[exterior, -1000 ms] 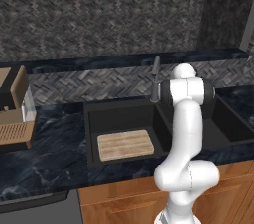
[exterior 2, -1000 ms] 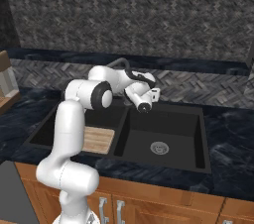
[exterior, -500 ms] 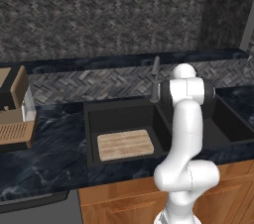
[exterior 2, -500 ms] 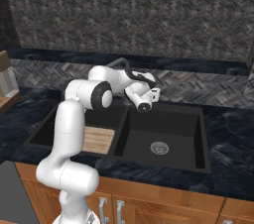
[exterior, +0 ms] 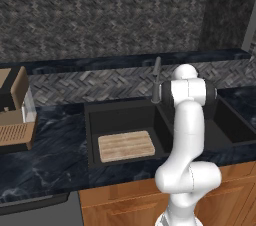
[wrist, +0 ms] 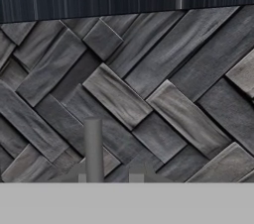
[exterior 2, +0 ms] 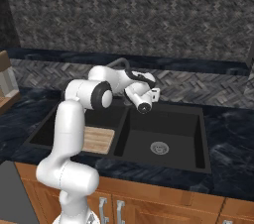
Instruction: Turn on the sink faucet with hot water and rinse the cutting board for ten seconds, then turn off the faucet. Push the cutting board to reach the water if necessary.
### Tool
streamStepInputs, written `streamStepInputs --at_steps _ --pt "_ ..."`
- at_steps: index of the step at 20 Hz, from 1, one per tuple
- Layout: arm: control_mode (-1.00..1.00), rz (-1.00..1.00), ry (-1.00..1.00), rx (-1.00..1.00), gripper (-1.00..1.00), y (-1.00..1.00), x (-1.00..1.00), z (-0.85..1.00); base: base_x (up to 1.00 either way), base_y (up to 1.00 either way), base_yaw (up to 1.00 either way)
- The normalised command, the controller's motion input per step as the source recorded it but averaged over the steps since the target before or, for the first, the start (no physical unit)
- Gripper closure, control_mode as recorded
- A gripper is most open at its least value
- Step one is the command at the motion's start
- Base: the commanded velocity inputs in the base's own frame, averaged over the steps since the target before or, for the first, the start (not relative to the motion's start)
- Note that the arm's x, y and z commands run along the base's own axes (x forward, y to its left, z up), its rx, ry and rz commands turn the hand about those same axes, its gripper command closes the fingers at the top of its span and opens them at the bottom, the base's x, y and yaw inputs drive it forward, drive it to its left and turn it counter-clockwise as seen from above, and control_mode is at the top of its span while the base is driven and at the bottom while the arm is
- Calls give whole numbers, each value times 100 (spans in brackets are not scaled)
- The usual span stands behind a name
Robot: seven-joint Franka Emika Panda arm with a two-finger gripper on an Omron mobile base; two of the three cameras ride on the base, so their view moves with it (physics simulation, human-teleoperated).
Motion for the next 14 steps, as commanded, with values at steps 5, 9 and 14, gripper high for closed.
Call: streamStepInputs --at_steps 5,9,14 --pt "-100 0 0 0 100 0 0 0 0 0 0" --pt "-100 0 0 0 100 0 0 0 0 0 0" --pt "-100 0 0 0 100 0 0 0 0 0 0"
